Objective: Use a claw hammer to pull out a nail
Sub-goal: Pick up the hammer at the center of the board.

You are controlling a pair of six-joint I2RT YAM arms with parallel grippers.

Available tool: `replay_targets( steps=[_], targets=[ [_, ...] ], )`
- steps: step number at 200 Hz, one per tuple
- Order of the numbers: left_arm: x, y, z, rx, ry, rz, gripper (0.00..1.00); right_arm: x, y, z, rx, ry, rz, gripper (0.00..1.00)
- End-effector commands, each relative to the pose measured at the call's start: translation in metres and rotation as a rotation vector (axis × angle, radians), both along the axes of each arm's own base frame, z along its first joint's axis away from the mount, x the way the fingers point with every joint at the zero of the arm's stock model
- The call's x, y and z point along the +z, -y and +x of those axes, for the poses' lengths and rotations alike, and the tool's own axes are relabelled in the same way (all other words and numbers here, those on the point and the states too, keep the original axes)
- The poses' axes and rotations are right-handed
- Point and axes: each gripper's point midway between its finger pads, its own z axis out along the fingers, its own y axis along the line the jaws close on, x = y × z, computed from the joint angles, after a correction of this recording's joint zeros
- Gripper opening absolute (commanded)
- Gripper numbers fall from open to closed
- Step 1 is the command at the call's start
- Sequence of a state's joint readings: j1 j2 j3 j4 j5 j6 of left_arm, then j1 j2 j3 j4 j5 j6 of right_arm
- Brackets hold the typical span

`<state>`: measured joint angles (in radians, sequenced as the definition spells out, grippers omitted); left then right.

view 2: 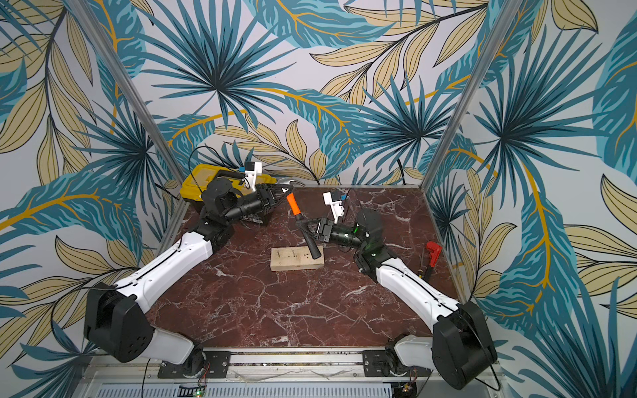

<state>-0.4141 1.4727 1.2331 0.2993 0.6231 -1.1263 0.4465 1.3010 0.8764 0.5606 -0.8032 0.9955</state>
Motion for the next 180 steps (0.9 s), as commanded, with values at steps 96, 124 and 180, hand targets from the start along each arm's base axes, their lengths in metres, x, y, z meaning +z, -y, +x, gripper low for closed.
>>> replay_targets(
  steps=[96,124,180],
  targets=[
    [0.053,-0.019,-0.006,-0.003,0.124,-0.177,0.00,0.007,-0.009,-0.006,0.069,0.023,0.026,0.27],
    [0.053,-0.020,-0.008,-0.001,0.129,-0.173,0.00,0.007,-0.010,-0.003,0.065,0.022,0.024,0.08],
    [0.034,-0.027,-0.001,0.020,0.066,-0.174,0.49,0.010,-0.007,0.001,0.024,0.048,-0.018,0.00]
  ],
)
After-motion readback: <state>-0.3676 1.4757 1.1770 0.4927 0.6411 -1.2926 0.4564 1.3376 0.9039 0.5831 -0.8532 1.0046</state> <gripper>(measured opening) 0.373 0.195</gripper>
